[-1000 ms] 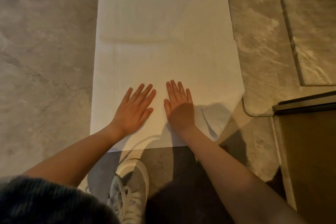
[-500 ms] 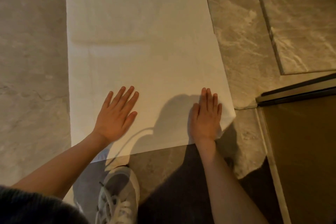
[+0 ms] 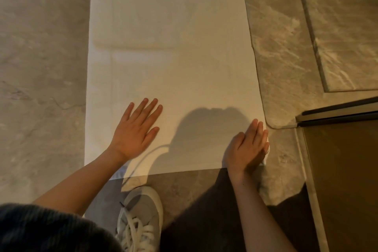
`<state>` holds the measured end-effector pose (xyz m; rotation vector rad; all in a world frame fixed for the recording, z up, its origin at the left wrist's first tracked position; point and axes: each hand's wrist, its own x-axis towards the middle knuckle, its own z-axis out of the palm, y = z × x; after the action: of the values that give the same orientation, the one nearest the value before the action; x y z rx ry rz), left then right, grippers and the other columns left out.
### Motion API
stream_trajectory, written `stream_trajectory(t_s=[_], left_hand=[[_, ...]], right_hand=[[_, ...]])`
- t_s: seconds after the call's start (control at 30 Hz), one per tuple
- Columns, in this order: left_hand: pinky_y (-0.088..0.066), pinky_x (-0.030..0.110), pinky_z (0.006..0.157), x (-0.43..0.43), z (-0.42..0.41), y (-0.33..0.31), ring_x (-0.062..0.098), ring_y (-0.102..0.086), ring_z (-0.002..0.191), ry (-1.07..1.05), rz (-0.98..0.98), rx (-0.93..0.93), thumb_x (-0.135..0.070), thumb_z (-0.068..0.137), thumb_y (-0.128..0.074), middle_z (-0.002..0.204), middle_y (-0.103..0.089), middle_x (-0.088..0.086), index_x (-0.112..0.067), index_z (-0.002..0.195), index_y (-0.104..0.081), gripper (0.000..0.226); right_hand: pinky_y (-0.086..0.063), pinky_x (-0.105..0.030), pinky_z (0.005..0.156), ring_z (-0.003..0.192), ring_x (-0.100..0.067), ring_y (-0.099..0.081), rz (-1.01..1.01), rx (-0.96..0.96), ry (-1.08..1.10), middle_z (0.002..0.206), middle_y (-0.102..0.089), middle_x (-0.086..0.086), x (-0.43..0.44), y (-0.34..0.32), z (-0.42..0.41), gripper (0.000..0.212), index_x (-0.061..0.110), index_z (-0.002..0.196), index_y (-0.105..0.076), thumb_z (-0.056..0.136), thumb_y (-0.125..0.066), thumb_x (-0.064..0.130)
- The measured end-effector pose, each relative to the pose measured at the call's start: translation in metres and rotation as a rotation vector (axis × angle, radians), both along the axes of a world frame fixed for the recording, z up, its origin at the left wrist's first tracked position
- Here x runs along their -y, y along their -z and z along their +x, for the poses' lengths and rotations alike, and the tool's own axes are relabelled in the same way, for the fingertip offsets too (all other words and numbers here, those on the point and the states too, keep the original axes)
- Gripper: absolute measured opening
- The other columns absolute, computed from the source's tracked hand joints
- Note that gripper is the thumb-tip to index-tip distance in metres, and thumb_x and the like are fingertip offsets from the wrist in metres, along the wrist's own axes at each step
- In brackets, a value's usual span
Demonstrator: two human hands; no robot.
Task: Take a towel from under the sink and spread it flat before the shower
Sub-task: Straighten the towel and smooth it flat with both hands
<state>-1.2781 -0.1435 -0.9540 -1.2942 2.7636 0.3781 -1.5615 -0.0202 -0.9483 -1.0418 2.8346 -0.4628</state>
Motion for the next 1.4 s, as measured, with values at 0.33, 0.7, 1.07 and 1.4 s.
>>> stream_trajectory(t_s=[0.33, 0.7, 1.07, 1.4], left_hand=[[-0.003, 0.048, 0.121, 0.0, -0.005, -0.003, 0.021, 0.0, 0.15, -0.008, 0.001, -0.02, -0.045, 0.101, -0.016, 0.163, -0.007, 0.002, -0.023, 0.155, -0.008, 0.059], [-0.005, 0.045, 0.121, 0.019, -0.015, 0.001, 0.018, 0.001, 0.15, -0.058, -0.016, -0.018, -0.043, 0.102, -0.018, 0.163, -0.006, 0.003, -0.019, 0.155, -0.009, 0.059], [-0.009, 0.044, 0.121, 0.019, -0.005, -0.013, 0.02, -0.008, 0.149, -0.075, 0.049, -0.061, -0.044, 0.1, -0.021, 0.161, -0.015, 0.004, -0.018, 0.154, -0.019, 0.06], [-0.044, 0.038, 0.086, 0.043, -0.025, -0.16, 0.03, -0.058, 0.108, -0.315, -0.017, -0.333, -0.034, 0.098, -0.043, 0.12, -0.065, 0.012, -0.008, 0.127, -0.059, 0.042]], right_hand=[[-0.023, -0.051, 0.117, 0.145, -0.032, -0.024, 0.038, -0.066, -0.102, 0.156, -0.031, -0.014, 0.02, -0.01, -0.004, 0.05, 0.01, 0.151, -0.027, 0.103, -0.029, 0.026], [-0.009, -0.044, 0.121, 0.15, -0.021, -0.012, 0.118, 0.069, -0.762, 0.161, -0.022, 0.002, 0.111, -0.007, 0.061, 0.054, 0.022, 0.154, -0.022, 0.101, -0.034, 0.026], [-0.012, -0.045, 0.121, 0.15, -0.023, -0.011, 0.146, 0.056, -0.695, 0.16, -0.024, -0.003, 0.093, -0.01, 0.024, 0.052, 0.018, 0.154, -0.023, 0.104, -0.033, 0.027], [-0.039, -0.035, 0.101, 0.122, -0.025, -0.048, 0.082, 0.247, -0.789, 0.132, -0.058, -0.007, 0.114, -0.149, 0.022, 0.041, 0.015, 0.137, -0.051, 0.1, -0.047, 0.031]])
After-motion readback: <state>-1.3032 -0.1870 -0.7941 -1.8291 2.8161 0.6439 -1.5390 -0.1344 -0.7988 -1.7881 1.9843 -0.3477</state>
